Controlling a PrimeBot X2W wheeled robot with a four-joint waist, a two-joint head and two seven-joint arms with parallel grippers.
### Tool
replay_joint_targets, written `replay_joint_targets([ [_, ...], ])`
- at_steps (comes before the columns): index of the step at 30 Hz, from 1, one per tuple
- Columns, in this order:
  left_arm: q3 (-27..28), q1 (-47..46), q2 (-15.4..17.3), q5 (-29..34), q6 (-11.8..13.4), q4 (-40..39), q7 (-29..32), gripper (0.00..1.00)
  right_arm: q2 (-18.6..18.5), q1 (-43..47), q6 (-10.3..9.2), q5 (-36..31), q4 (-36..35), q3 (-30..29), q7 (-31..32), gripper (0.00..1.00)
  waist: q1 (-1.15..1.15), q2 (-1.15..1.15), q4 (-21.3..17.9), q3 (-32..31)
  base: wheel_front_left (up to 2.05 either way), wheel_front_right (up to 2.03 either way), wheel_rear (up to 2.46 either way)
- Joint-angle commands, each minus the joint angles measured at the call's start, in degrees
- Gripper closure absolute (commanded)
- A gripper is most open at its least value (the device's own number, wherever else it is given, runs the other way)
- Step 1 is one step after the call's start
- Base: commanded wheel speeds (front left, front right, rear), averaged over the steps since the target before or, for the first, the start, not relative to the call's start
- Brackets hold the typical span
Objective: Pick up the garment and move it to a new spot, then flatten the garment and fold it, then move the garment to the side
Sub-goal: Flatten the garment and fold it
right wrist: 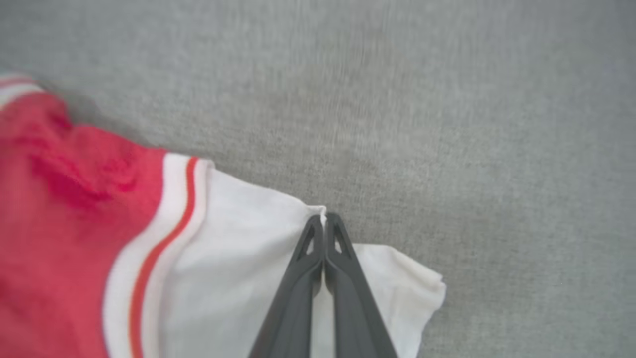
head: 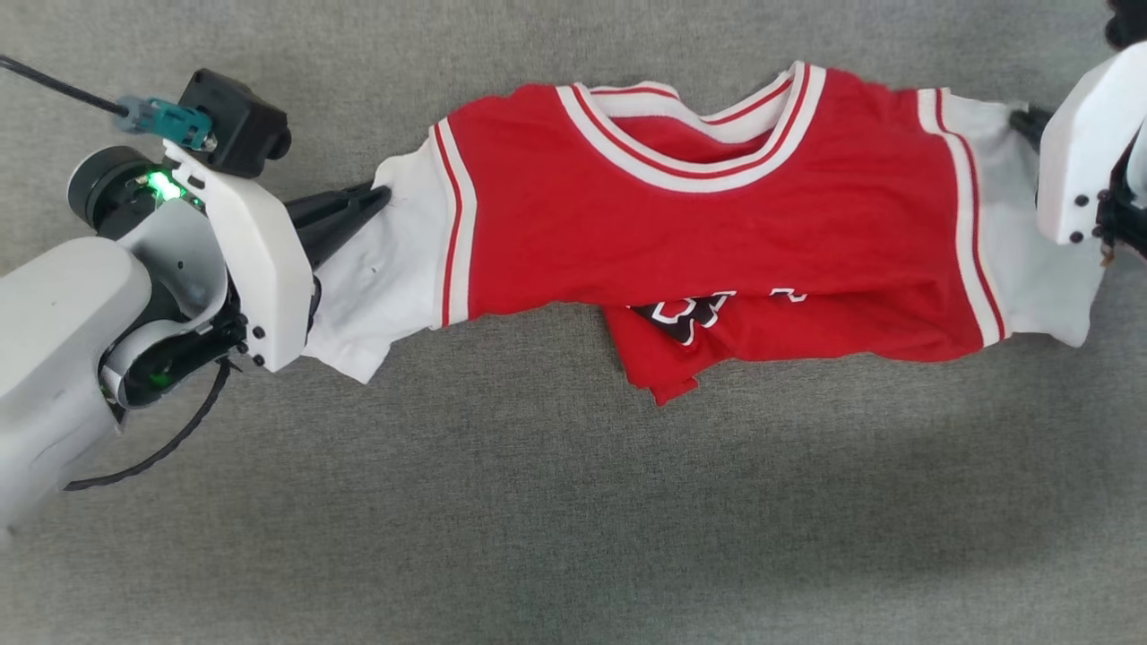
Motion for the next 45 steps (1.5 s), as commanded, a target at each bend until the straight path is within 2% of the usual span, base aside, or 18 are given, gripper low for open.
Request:
replay_joint_targets([
  [1,-0.23,0.54,-0.46,-1.60,0.13,0.84,-2.16,1.00,0.53,-0.47,-0.08,0.30,-0.63,-1.02,-2.74,1.00,0.00,0.00,0.24,-1.45,0.00,0.00,0.00],
  [9,1.30,-2.78,-0.94,-8.93,0.13,3.52,-15.73,1.00,3.13,-4.79,-0.07,0.06,-2.69,-6.25,-13.22,1.00,0.00,0.00,1.43,-3.87,0.00,0.00,0.00],
  [12,3.01,-4.31,-1.49,-12.24,0.13,5.64,-18.94,1.00,5.55,-7.06,-0.07,-0.95,-1.42,-9.61,-16.20,1.00,0.00,0.00,2.05,-3.72,0.00,0.00,0.00],
  [22,10.60,-16.88,-4.40,-15.96,0.13,19.34,-22.71,1.00,14.16,-24.51,-0.08,-10.17,5.58,-18.71,-26.67,1.00,0.00,0.00,2.65,-0.35,0.00,0.00,0.00],
  [26,14.23,-25.05,-6.07,-14.73,0.13,25.74,-23.72,1.00,17.72,-34.77,-0.07,-14.30,11.09,-23.20,-32.58,1.00,0.00,0.00,2.36,0.83,0.00,0.00,0.00],
  [32,21.64,-34.41,-7.58,-11.86,0.14,32.58,-24.53,1.00,19.93,-45.81,-0.08,-19.83,18.23,-28.17,-42.21,1.00,0.00,0.00,1.64,0.30,0.00,0.00,0.00],
  [36,25.21,-32.52,-8.49,-11.95,0.14,31.54,-24.56,1.00,20.24,-48.66,-0.08,-21.68,22.39,-28.50,-45.00,1.00,0.00,0.00,1.68,-0.71,0.00,0.00,0.00],
  [38,24.41,-29.78,-8.02,-12.25,0.14,29.67,-24.56,1.00,19.83,-48.33,-0.08,-21.88,24.41,-27.41,-44.95,1.00,0.00,0.00,1.80,-1.02,0.00,0.00,0.00],
  [41,23.85,-24.36,-6.64,-14.55,0.13,26.11,-24.57,1.00,19.36,-44.94,-0.08,-20.45,26.16,-24.40,-44.53,1.00,0.00,0.00,1.88,-1.81,0.00,0.00,0.00],
  [45,20.60,-11.97,-4.00,-17.82,0.13,17.23,-23.42,1.00,17.81,-37.24,-0.07,-15.39,25.17,-18.23,-42.85,1.00,0.00,0.00,2.14,-3.60,0.00,0.00,0.00],
])
